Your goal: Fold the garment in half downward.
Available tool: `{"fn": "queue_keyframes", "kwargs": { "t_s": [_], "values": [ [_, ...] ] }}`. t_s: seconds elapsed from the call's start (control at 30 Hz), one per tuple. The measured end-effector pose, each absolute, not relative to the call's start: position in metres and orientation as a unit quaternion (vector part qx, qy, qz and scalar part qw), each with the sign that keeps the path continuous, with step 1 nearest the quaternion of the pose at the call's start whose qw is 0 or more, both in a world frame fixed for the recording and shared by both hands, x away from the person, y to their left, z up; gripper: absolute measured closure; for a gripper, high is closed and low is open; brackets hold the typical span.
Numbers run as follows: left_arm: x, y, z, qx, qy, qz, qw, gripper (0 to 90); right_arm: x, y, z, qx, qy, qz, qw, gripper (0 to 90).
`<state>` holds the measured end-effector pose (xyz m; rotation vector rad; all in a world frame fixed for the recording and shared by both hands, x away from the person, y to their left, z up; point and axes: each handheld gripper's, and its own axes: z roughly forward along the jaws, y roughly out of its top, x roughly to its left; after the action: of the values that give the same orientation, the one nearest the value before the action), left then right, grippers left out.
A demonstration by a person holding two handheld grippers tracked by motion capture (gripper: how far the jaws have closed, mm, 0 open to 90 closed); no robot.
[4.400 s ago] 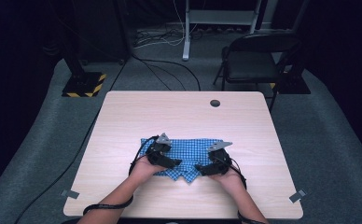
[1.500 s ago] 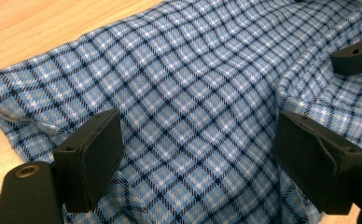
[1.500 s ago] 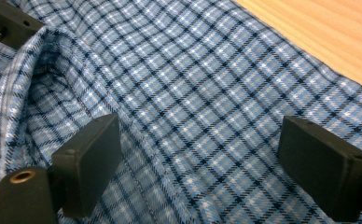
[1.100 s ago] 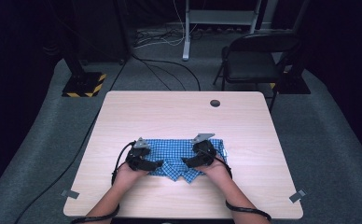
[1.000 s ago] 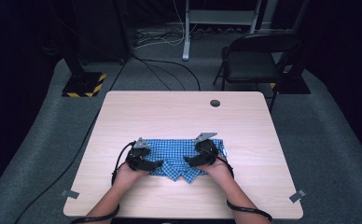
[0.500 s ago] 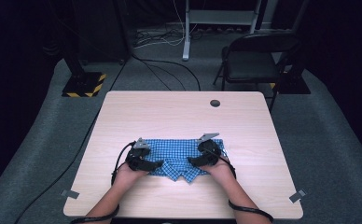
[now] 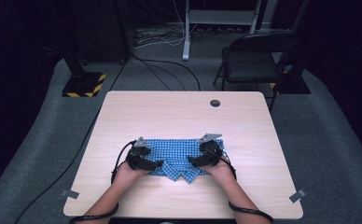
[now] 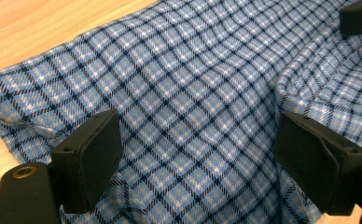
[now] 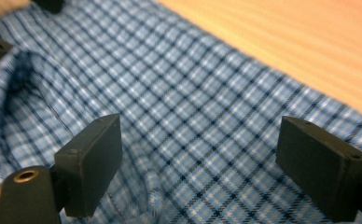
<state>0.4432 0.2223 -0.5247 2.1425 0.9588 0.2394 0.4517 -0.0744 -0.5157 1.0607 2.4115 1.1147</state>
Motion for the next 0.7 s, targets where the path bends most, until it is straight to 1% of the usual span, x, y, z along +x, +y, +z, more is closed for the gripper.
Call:
{"fn": "queue_keyframes", "kwargs": {
  "t_s": [0.27,0.7],
  "values": [
    [0.4441,0.2206,-0.5227,0.845,0.370,0.092,0.375,14.5,0.4507,-0.0776,-0.5140,0.368,0.830,0.398,0.132,13.4],
    [0.4419,0.2209,-0.5258,0.842,0.368,0.094,0.383,12.3,0.4516,-0.0702,-0.5142,0.356,0.838,0.396,0.123,13.1]
  ]
}}
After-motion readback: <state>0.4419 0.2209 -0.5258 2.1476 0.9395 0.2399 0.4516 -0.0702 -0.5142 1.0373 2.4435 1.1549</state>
